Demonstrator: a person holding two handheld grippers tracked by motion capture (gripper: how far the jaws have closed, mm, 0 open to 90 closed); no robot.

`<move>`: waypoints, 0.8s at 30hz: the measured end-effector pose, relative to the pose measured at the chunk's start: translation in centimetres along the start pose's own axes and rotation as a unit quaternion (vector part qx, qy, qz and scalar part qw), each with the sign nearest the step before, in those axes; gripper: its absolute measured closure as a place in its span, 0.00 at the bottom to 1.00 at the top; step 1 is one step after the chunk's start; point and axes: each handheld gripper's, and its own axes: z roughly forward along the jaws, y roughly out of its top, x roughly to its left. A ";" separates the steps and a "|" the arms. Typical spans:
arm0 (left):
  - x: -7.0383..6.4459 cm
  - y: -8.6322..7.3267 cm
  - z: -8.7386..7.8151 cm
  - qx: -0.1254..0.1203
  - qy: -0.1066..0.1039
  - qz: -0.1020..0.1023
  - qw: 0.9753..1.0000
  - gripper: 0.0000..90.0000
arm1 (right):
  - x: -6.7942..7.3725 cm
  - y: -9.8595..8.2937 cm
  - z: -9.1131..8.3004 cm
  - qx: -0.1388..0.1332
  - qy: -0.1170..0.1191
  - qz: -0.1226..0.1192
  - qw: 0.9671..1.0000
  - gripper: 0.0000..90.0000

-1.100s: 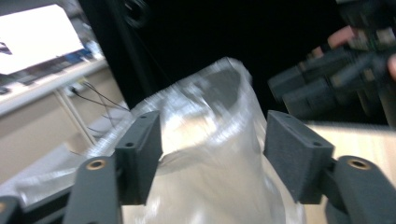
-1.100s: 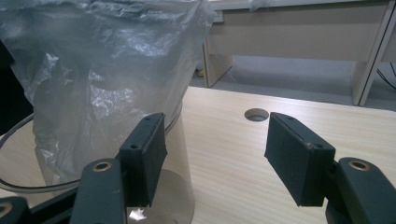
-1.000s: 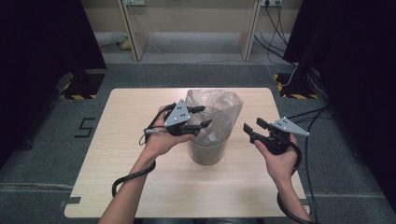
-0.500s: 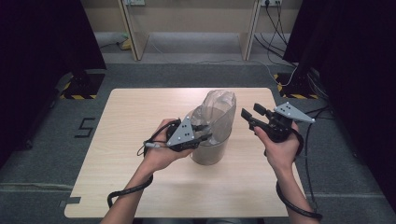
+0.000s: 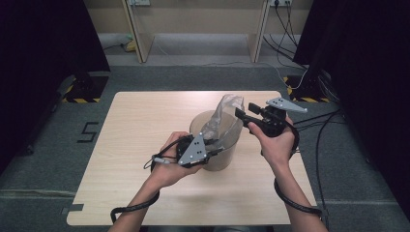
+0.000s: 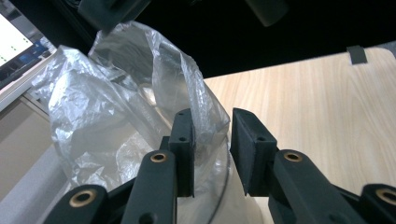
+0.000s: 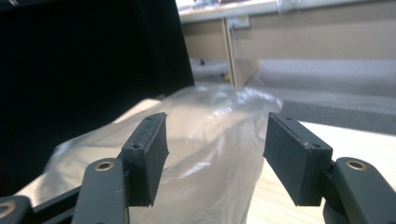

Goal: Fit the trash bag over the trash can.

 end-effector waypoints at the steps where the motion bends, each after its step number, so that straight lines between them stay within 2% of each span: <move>1: -0.1 -0.1 -0.1 0.000 -0.001 -0.002 1.000 0.77 | 0.0 -0.2 0.1 0.007 -0.001 -0.002 1.000 0.51; 3: -0.3 -0.5 -0.3 -0.004 0.002 -0.013 1.000 0.77 | 0.0 -0.6 0.0 0.018 0.002 0.000 1.000 0.59; 4: -0.3 -0.7 -0.5 -0.005 0.005 -0.020 1.000 0.77 | 0.0 -1.2 -0.3 0.028 0.006 -0.002 1.000 0.68; 5: -0.3 -0.9 -0.7 -0.006 0.010 -0.026 1.000 0.77 | 0.0 -1.2 -0.3 0.028 0.006 -0.002 1.000 0.68; 8: -0.3 -1.5 -1.3 -0.009 0.019 -0.042 0.999 0.77 | 0.0 -2.6 -1.0 0.044 0.010 -0.002 0.999 0.78; 10: -0.3 -1.9 -1.8 -0.012 0.020 -0.054 0.998 0.77 | 0.2 -3.3 -1.3 0.051 0.014 -0.004 0.999 0.81; 18: -0.6 -3.7 -3.0 -0.010 0.030 -0.090 0.995 0.75 | 1.0 -5.4 -1.7 0.072 0.025 -0.014 0.997 0.80; 24: -0.9 -4.7 -3.8 -0.010 0.025 -0.115 0.993 0.73 | 1.4 -7.0 -1.9 0.090 0.022 -0.027 0.995 0.80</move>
